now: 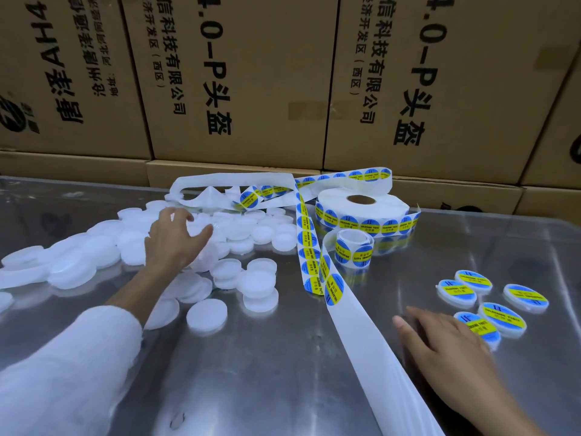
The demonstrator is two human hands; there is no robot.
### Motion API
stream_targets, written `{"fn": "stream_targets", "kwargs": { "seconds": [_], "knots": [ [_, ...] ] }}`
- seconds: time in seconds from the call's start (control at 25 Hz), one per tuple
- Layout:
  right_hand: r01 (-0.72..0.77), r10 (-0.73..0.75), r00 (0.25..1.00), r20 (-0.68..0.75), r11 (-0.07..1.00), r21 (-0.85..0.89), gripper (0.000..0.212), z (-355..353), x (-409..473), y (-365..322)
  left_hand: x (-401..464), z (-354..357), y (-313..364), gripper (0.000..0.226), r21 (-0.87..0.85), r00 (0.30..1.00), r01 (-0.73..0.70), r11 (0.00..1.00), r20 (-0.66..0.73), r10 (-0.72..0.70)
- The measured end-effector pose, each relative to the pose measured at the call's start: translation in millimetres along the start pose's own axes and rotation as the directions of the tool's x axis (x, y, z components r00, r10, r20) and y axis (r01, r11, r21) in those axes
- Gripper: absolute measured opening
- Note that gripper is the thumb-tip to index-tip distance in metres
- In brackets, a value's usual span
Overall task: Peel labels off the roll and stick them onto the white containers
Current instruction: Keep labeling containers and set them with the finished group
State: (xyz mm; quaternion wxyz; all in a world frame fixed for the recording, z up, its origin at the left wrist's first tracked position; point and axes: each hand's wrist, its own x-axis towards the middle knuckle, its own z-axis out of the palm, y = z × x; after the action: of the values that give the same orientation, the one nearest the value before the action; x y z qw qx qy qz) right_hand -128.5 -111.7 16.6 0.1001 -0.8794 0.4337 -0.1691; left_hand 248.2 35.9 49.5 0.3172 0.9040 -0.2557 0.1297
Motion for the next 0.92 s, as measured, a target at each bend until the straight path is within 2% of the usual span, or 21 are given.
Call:
{"fn": "stream_targets", "kwargs": {
  "seconds": [0.08,0.12,0.16,0.24,0.4,0.56,0.64,0.72,0.8,0.84,0.92],
  "knots": [
    [0.034,-0.033,0.999,-0.009,0.962,0.272,0.043,-2,0,-7,7,10,-1,0.073,0.046,0.976,0.056,0.997,0.207,-0.064],
    [0.026,-0.038,0.999,0.019,0.904,0.426,0.038,-2,-2,-12,7,15,-5,0.082,0.113,0.950,0.082,0.990,0.291,-0.112],
    [-0.006,-0.044,0.996,0.079,0.838,0.546,0.033,-2,-3,-15,5,18,-8,0.087,0.165,0.933,0.085,0.983,0.334,-0.137],
    [-0.058,-0.092,0.977,0.191,0.751,0.657,0.031,1,-4,-18,0,20,-10,0.092,0.169,0.932,0.030,0.985,0.352,-0.089],
    [-0.071,-0.187,0.944,0.273,0.692,0.719,0.033,-5,-7,-20,-28,20,13,0.084,0.036,0.925,-0.105,0.994,0.371,0.084],
    [-0.127,-0.100,0.957,0.272,0.700,0.703,0.036,-15,-8,-20,-63,15,41,0.088,0.002,0.896,-0.141,0.990,0.425,0.127],
    [-0.168,-0.043,0.961,0.275,0.698,0.696,0.026,-20,-7,-18,-83,8,60,0.078,0.040,0.933,-0.117,0.992,0.346,0.096],
    [-0.200,-0.024,0.951,0.309,0.715,0.670,0.018,-26,-9,-16,-113,6,85,0.065,-0.016,0.957,-0.192,0.981,0.219,0.191],
    [-0.223,-0.034,0.933,0.360,0.729,0.647,0.016,-30,-11,-18,-151,9,112,0.060,-0.200,0.916,-0.321,0.926,0.183,0.357],
    [-0.233,-0.050,0.919,0.390,0.731,0.642,0.015,-32,-13,-19,-169,12,124,0.058,-0.271,0.878,-0.366,0.890,0.217,0.427],
    [-0.223,-0.112,0.894,0.433,0.727,0.649,0.014,-34,-16,-21,-197,20,140,0.054,-0.303,0.795,-0.431,0.850,0.317,0.516]
  ]
}}
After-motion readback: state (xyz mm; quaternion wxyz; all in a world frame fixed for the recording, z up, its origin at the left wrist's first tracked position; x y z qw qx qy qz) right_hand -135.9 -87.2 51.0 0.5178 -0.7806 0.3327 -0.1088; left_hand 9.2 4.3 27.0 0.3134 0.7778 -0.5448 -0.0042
